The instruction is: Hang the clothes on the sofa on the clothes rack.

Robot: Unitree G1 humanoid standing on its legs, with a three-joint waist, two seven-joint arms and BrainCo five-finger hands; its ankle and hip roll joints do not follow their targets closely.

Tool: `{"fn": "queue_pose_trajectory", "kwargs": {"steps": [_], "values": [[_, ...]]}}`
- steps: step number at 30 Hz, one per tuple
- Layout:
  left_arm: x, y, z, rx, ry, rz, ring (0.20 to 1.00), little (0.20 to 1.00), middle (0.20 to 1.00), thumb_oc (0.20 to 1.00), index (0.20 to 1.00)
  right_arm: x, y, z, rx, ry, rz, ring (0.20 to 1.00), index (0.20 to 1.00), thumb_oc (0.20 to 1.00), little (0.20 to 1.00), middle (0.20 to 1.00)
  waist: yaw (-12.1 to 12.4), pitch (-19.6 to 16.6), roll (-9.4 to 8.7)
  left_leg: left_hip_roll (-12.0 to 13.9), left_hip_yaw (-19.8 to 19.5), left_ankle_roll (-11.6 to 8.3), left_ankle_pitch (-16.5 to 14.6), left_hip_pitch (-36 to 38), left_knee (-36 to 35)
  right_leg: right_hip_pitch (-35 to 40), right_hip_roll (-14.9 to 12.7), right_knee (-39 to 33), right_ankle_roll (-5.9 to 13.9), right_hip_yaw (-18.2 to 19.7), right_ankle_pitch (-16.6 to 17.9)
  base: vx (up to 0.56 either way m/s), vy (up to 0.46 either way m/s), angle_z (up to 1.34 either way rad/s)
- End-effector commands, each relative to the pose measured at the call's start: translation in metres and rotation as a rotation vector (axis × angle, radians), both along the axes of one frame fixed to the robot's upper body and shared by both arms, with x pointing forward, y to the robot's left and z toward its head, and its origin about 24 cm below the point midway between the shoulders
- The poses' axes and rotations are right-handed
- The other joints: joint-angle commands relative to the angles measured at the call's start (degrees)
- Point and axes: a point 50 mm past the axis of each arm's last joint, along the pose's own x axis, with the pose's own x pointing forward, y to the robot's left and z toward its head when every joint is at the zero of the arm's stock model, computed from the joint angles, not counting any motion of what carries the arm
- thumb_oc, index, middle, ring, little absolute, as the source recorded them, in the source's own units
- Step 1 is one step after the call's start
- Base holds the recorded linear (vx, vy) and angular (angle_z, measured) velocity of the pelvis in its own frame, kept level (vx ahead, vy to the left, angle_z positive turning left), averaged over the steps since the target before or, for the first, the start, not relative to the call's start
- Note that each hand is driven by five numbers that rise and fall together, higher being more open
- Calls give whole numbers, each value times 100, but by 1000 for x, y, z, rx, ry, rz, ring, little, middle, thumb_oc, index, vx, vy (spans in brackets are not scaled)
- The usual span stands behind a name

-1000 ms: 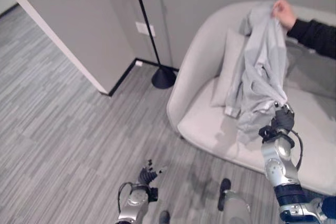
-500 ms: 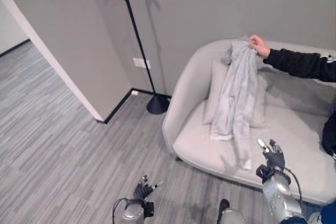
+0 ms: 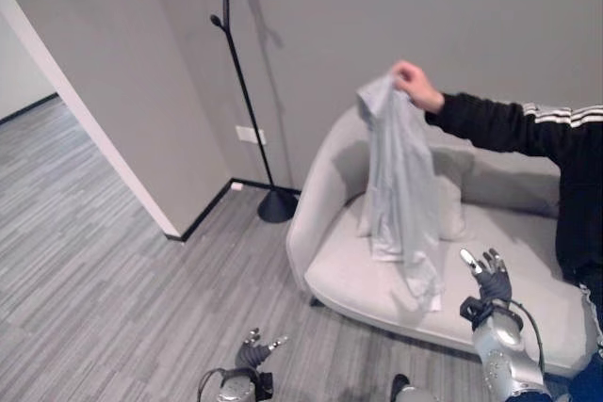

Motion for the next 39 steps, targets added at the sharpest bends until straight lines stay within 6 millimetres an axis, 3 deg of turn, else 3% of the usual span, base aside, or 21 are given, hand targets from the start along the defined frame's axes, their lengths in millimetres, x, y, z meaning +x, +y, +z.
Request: {"fn": "queue_pose_trajectory", "kwargs": {"steps": [1, 13, 19, 21, 24, 25, 26, 28, 29, 30, 33, 35, 36, 37, 39], "values": [[24, 4, 13, 25, -96, -31, 1000, 1000, 1000, 1000, 1000, 26, 12, 34, -10, -183, 28, 1000, 1000, 1000, 1000, 1000, 125, 374, -133, -299, -15, 431, -1031, 481, 54, -661, -997, -90, 780, 283, 896, 0, 0, 0], [27, 2, 14, 27, -102, -29, 1000, 1000, 1000, 1000, 1000, 26, 15, 30, -45, -146, 41, 1000, 1000, 1000, 1000, 1000, 152, 373, -164, -305, -61, 446, -1039, 519, 54, -597, -1032, -79, 796, 248, 918, -3, 2, 0], [31, 4, 15, 38, -107, -14, 1000, 1000, 1000, 1000, 1000, 31, 21, 21, -66, -82, 83, 1000, 1000, 1000, 1000, 1000, 234, 317, -271, -351, -52, 503, -1027, 679, 54, -330, -1022, -249, 790, 217, 939, -45, 65, 2], [33, 4, 16, 41, -109, -9, 1000, 1000, 1000, 1000, 1000, 29, 25, 16, -67, -52, 106, 1000, 1000, 1000, 1000, 1000, 269, 362, -301, -412, -13, 535, -1017, 779, 62, -244, -1057, -309, 816, 257, 1055, -56, 97, -10], [29, 8, 13, 38, -95, 31, 1000, 1000, 1000, 1000, 1000, 18, 33, -2, -85, 41, 165, 1000, 1000, 1000, 1000, 1000, 323, 497, -410, -678, 66, 602, -1086, 786, 249, -117, -1204, -601, 818, 252, 1621, -147, 131, -16], [29, 9, 13, 39, -95, 31, 1000, 1000, 1000, 1000, 1000, 18, 33, -2, -85, 41, 165, 1000, 1000, 1000, 1000, 1000, 325, 501, -417, -686, 67, 605, -1088, 784, 257, -114, -1208, -610, 818, 257, 1630, -125, 97, -13], [27, 10, 12, 37, -86, 57, 1000, 1000, 1000, 1000, 1000, 13, 34, -9, -72, 74, 165, 1000, 1000, 1000, 1000, 1000, 336, 559, -461, -774, 89, 624, -1080, 744, 325, -98, -1267, -706, 818, 213, 1903, -102, 72, -8], [26, 13, 12, 30, -85, 87, 1000, 1000, 1000, 1000, 1000, 10, 37, -17, -43, 105, 168, 1000, 1000, 1000, 1000, 1000, 329, 660, -496, -852, 144, 673, -1070, 667, 445, -90, -1338, -801, 818, 182, 2104, -153, 107, -7], [26, 14, 11, 24, -87, 112, 1000, 1000, 1000, 1000, 1000, 6, 36, -22, -31, 129, 158, 1000, 1000, 1000, 1000, 1000, 316, 724, -475, -862, 145, 705, -1042, 591, 518, -127, -1354, -757, 818, 192, 2037, -258, 228, -17], [24, 19, 12, 13, -91, 162, 1000, 1000, 1000, 1000, 1000, -3, 32, -35, -18, 196, 141, 1000, 1000, 1000, 1000, 1000, 319, 837, -409, -886, 206, 792, -966, 391, 654, -97, -1185, -412, 769, 323, 1421, -272, 241, -15], [14, 31, 9, 3, -75, 247, 1000, 1000, 1000, 1000, 1000, -14, 26, -48, -18, 265, 131, 1000, 1000, 1000, 1000, 1000, 422, 788, -361, -901, 328, 875, -719, -20, 727, 30, -701, 476, 449, 183, 415, -224, 174, 10], [7, 37, 6, 3, -47, 273, 1000, 1000, 1000, 1000, 1000, -21, 23, -56, 5, 298, 117, 1000, 1000, 1000, 1000, 1000, 471, 704, -346, -891, 380, 911, -565, -255, 764, 159, -294, 935, 255, 13, -161, -123, 56, -42], [1, 39, 2, -3, -20, 301, 1000, 1000, 1000, 1000, 1000, -25, 24, -60, 27, 311, 117, 1000, 1000, 1000, 1000, 1000, 524, 657, -376, -895, 467, 910, -496, -363, 812, 348, 56, 1118, 130, -41, -553, -98, 23, -52], [1, 40, 2, -3, -20, 301, 1000, 1000, 1000, 1000, 1000, -25, 24, -60, 28, 311, 117, 1000, 1000, 1000, 1000, 1000, 517, 645, -380, -899, 461, 912, -483, -382, 811, 340, 53, 1102, 129, -48, -539, -77, -9, -11], [-1, 40, 0, -11, -10, 320, 1000, 1000, 1000, 1000, 1000, -26, 28, -65, 38, 329, 130, 1000, 1000, 1000, 1000, 1000, 612, 583, -427, -871, 588, 891, -374, -519, 823, 556, 316, 1170, 30, -156, -833, -65, -48, -10]]}}
